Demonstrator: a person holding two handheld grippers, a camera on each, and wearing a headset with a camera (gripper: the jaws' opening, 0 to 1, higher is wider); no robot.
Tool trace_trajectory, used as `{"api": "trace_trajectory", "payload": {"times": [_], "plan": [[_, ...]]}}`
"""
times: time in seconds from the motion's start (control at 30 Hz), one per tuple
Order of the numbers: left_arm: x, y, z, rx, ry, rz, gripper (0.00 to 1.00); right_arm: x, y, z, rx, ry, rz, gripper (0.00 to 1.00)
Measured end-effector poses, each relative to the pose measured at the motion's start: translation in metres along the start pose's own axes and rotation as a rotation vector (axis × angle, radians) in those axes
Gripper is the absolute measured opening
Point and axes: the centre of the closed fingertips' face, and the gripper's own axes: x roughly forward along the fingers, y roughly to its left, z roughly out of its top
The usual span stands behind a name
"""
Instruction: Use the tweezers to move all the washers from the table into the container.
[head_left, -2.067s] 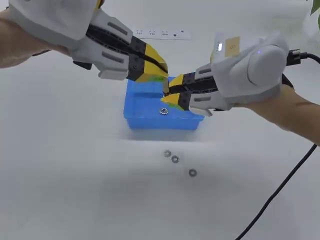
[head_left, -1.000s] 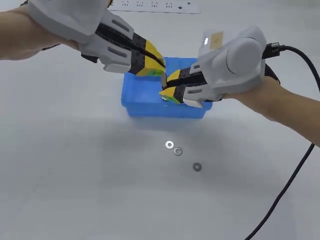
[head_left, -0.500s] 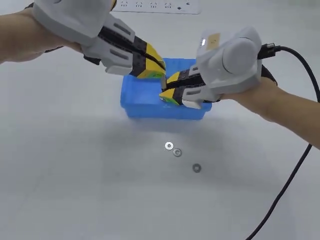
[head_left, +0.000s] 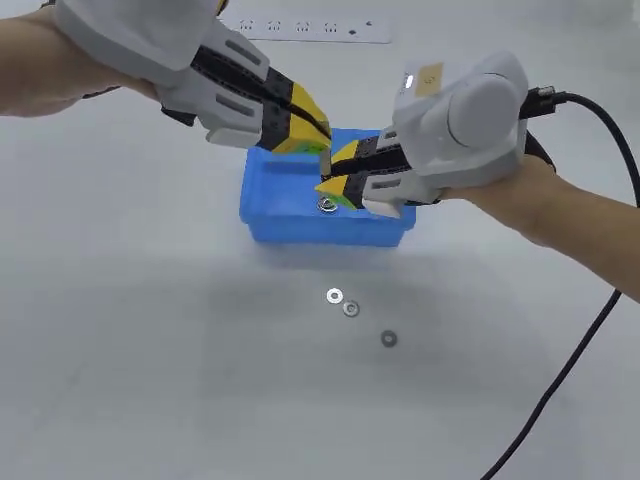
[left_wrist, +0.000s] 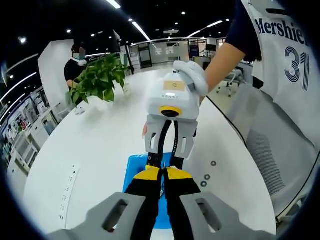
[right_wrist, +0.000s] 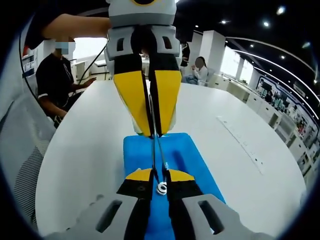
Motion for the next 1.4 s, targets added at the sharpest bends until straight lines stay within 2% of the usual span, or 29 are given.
{"api": "trace_trajectory", "payload": {"times": [0.3,0.4,0.63,0.8,1.07,1.23,1.4], "plan": [[-0.011,-0.018,0.023,0.033,-0.027,0.005,0.06,-0.022,0.016,0.015,-0.030,-0.028,-0.016,0.12],[-0.012,-0.027,0.030,0.047,-0.028,0.002,0.06,-0.029,0.022,0.018,-0.035,-0.035,-0.022,0.12],[-0.010,-0.051,0.035,0.050,-0.025,-0.030,0.06,-0.039,0.045,0.014,-0.040,-0.034,-0.014,0.12],[-0.005,-0.071,0.034,0.042,-0.016,-0.058,0.06,-0.040,0.063,0.007,-0.023,-0.030,-0.001,0.11],[0.005,-0.096,0.021,0.003,-0.008,-0.090,0.06,-0.035,0.090,-0.011,-0.012,-0.001,0.041,0.11],[0.006,-0.101,0.013,-0.032,-0.005,-0.101,0.06,-0.030,0.097,-0.016,-0.005,0.005,0.062,0.11],[0.010,-0.099,0.005,-0.058,-0.006,-0.095,0.06,-0.024,0.099,-0.024,0.011,0.011,0.060,0.11]]}}
